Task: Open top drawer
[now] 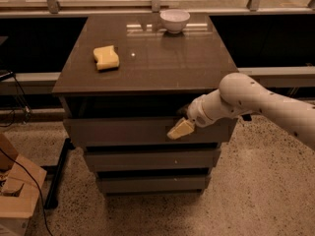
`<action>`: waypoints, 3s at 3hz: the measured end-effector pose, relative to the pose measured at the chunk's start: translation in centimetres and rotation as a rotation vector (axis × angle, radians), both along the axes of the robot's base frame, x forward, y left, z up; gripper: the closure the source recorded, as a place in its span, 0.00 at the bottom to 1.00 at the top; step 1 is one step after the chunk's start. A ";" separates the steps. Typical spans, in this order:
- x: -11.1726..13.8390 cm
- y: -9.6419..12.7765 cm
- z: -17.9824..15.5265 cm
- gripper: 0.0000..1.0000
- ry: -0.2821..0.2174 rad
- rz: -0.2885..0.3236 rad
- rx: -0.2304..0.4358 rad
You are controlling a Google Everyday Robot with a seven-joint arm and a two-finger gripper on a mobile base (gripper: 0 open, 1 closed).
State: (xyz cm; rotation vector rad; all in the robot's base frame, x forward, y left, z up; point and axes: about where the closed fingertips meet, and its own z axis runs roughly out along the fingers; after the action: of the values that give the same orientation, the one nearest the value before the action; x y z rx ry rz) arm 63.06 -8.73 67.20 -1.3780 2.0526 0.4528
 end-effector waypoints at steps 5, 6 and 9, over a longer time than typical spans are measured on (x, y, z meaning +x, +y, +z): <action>-4.2 -0.3 -1.7 0.78 0.127 0.135 -0.161; -6.5 -0.4 -1.1 0.65 0.148 0.107 -0.130; -12.3 2.7 0.5 0.00 0.117 0.192 -0.191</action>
Offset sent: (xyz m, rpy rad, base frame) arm -0.0091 0.0309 -0.0296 -0.1836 0.1108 0.1841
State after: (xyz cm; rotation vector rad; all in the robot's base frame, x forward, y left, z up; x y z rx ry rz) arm 50.72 -6.07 67.68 -1.7092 2.1104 0.4352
